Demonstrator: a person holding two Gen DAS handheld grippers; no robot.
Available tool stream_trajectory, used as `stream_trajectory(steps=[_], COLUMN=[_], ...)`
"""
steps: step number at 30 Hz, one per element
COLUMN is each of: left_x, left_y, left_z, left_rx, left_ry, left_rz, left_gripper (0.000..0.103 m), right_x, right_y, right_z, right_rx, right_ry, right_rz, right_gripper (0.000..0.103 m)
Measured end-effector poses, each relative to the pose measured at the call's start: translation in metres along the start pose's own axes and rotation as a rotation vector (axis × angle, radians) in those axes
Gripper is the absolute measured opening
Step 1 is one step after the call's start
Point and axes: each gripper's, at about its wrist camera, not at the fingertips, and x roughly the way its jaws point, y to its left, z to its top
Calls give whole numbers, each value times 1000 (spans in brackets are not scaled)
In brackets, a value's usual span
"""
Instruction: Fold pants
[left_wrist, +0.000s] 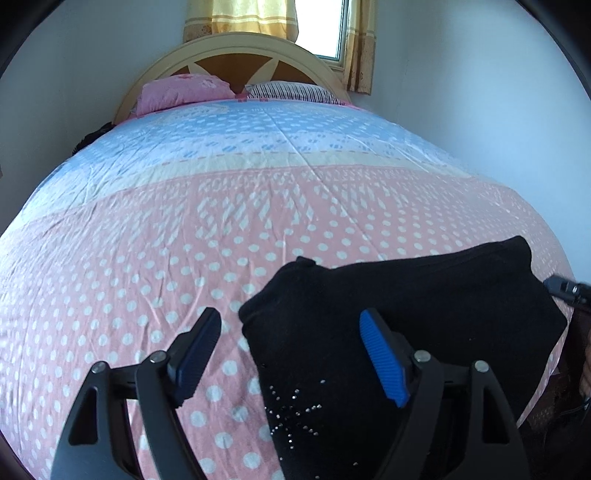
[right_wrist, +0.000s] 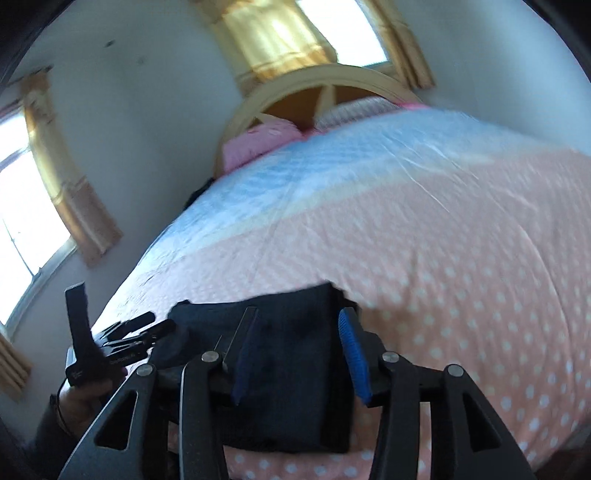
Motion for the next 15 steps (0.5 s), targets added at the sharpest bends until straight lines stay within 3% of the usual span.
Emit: stream_trajectory(steps=[3, 6, 10, 15], left_x=[-10, -13, -7, -4], left_y=[-7, -15, -25, -21], left_z=[2, 2, -4, -11], left_rx=[16, 48, 100, 81], left_ry=[-25, -43, -26, 3], left_rz=[-3, -7, 14, 4], left_gripper=[82, 89, 89, 89], right_x=[20, 58, 48, 21], right_y=[13, -6, -5, 6], right_z=[1, -14, -14, -19], right_rx=[-60, 2, -14, -70], right_ry=[50, 216, 182, 158], right_rz=[29, -24, 5, -10], right_gripper=[46, 46, 46, 46])
